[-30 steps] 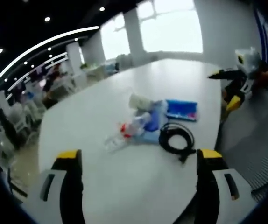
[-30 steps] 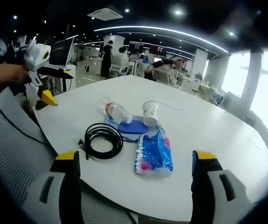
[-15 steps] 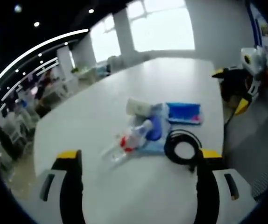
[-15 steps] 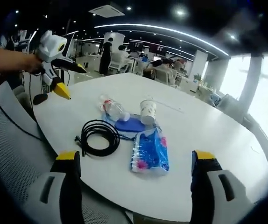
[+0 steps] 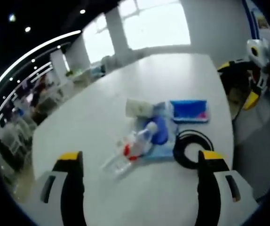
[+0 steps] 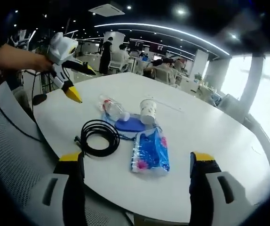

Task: Arrange the tabletop items into an orderly group along one side of the table until the central work area is clear of visible clutter.

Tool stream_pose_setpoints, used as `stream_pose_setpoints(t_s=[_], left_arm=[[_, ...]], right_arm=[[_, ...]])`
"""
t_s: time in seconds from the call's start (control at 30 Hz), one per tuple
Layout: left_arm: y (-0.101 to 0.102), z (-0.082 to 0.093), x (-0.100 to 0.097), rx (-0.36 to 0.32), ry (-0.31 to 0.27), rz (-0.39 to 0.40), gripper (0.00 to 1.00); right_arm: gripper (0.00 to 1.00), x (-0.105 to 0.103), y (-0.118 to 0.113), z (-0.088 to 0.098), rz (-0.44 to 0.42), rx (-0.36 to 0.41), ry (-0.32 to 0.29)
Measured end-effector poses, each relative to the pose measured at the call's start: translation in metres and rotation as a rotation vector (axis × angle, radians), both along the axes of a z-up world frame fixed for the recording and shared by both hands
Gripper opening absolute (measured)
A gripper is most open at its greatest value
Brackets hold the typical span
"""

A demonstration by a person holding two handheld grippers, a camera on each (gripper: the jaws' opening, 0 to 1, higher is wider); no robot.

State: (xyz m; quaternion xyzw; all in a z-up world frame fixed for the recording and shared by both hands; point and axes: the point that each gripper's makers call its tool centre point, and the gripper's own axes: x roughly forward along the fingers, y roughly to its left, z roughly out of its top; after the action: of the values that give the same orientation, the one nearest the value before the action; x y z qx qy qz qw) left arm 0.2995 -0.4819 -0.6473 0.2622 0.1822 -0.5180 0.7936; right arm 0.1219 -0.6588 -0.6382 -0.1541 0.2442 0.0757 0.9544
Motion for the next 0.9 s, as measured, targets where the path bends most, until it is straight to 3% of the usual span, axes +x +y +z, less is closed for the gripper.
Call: stream_pose_setpoints(t_s=[0.53, 0.67, 0.77, 0.9], left_arm=[[-0.035, -0.020, 0.019, 0.120, -0.050, -0.120, 0.87], [-0.045, -0.025, 0.020, 0.124, -0.037, -0.132, 0.81], [-0.048, -0.033, 0.020, 0.172, -0.050, -0.161, 0.77], [-0.054, -0.043, 0.020, 0.209, -0.016, -0.171, 0.71]], right_arm=[[0.85, -0.001, -0.005, -0.001, -0.025, -0.008, 0.010], [0.83, -0.001, -0.006, -0.003, -0.029, -0.006, 0.018], [0.81, -0.002, -0.008, -0.002, -0.038, -0.008, 0.012], [0.80, -0.002, -0.010, -0.002, -0.049, -0.004, 0.015]])
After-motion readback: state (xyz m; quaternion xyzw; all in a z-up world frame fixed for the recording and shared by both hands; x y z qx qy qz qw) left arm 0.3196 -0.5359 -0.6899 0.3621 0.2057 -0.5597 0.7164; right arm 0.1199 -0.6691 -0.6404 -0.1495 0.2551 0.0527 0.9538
